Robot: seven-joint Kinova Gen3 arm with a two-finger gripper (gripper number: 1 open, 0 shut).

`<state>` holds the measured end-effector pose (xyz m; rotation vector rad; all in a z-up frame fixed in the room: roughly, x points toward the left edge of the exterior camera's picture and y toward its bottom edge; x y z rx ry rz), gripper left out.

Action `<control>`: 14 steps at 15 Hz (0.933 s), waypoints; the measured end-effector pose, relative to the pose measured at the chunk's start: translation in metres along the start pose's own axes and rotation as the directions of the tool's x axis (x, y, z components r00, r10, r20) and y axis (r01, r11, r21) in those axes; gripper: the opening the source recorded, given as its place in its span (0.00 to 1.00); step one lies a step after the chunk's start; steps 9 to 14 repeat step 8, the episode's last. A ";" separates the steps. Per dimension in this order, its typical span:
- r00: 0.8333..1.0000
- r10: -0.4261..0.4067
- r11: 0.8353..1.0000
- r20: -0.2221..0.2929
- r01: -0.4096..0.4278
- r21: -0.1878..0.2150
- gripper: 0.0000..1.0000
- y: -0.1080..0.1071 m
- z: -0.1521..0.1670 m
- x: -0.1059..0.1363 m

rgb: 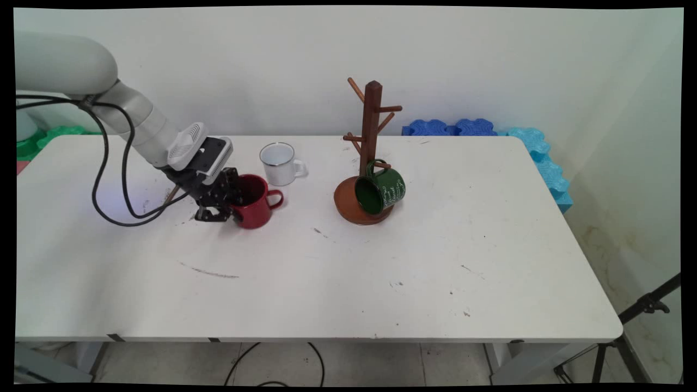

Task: Place the picked object on the table

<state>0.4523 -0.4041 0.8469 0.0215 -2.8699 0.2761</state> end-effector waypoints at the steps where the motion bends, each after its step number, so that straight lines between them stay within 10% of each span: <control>1: 1.000 -0.004 1.000 -0.004 0.004 -0.003 1.00 0.000 0.001 0.000; 14: 0.998 -0.038 0.999 -0.045 0.037 -0.024 1.00 0.003 0.006 0.004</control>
